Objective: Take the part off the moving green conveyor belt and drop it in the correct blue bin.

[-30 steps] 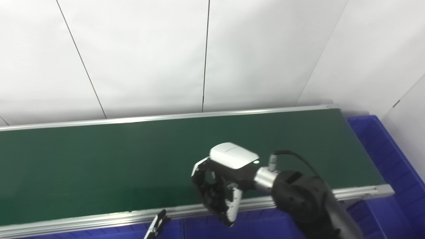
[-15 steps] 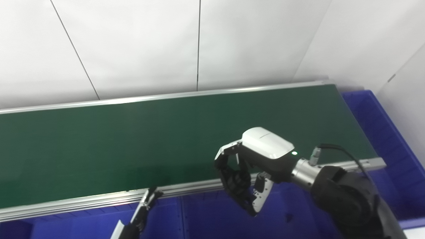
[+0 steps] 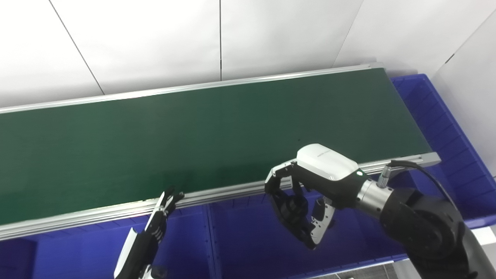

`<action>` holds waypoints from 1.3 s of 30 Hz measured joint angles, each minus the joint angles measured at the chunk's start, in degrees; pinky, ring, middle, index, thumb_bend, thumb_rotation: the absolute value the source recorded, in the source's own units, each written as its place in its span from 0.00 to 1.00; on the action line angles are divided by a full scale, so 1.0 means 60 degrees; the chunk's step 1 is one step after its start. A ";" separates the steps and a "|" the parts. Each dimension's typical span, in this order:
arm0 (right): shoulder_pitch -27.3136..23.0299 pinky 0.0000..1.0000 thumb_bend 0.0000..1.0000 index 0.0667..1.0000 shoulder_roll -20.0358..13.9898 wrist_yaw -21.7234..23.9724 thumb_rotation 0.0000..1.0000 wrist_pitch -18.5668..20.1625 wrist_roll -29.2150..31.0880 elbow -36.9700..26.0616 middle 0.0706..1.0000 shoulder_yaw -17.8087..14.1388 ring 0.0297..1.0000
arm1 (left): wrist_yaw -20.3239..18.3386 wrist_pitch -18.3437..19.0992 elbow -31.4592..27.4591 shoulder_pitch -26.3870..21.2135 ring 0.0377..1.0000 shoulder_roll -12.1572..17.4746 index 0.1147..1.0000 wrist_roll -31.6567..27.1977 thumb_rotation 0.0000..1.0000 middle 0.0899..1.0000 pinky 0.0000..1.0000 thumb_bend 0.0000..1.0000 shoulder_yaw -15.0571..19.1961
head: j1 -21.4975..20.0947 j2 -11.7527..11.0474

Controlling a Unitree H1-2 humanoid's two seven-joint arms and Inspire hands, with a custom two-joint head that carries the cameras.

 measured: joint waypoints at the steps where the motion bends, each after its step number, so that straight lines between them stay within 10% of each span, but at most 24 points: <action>1: 0.0134 0.32 0.51 0.51 0.0008 -0.0089 0.00 -0.0067 -0.0023 0.0133 0.42 -0.0006 0.37 | -0.0011 0.0009 -0.0011 0.0004 0.99 -0.0025 0.99 0.0000 0.92 0.93 1.00 1.00 0.0011 | 0.0001 0.0000; 17: 0.1036 0.30 0.51 0.52 0.0280 -0.4075 0.00 -0.3265 -0.1320 0.3644 0.42 0.0636 0.36 | -0.0204 0.0180 -0.0293 0.0148 0.97 -0.0159 0.98 0.0046 0.93 0.92 0.99 1.00 0.0130 | 0.0294 0.0044; 25: 0.0961 0.28 0.52 0.51 0.0614 -0.4752 0.01 -0.3410 -0.2452 0.4434 0.41 0.1036 0.36 | -0.0288 0.0215 -0.0303 0.0155 0.97 -0.0250 0.98 0.0050 0.92 0.92 0.99 1.00 0.0180 | 0.0381 0.0044; 27: 0.0952 0.48 0.87 0.66 0.0710 -0.4764 0.34 -0.3392 -0.2637 0.4420 0.63 0.1026 0.60 | -0.0297 0.0219 -0.0303 0.0155 0.98 -0.0261 0.98 0.0052 0.93 0.92 1.00 1.00 0.0193 | 0.0396 0.0044; 29: 0.0955 0.59 0.95 0.73 0.0785 -0.4694 0.44 -0.3354 -0.2745 0.4375 0.73 0.1021 0.71 | -0.0298 0.0228 -0.0303 0.0159 0.97 -0.0281 0.98 0.0070 0.92 0.92 1.00 1.00 0.0217 | 0.0411 0.0044; 35: 0.0975 0.87 1.00 0.86 0.0704 -0.4238 0.61 -0.3318 -0.3124 0.4182 0.89 0.1003 0.88 | -0.0306 0.0258 -0.0303 0.0160 0.97 -0.0334 0.98 0.0166 0.92 0.92 1.00 1.00 0.0237 | 0.0440 0.0030; 39: 0.0992 0.87 1.00 0.88 0.0644 -0.4125 0.63 -0.3321 -0.3361 0.4005 0.90 0.0992 0.89 | -0.0324 0.0259 -0.0303 0.0161 0.97 -0.0357 0.98 0.0160 0.92 0.92 1.00 1.00 0.0236 | 0.0469 0.0001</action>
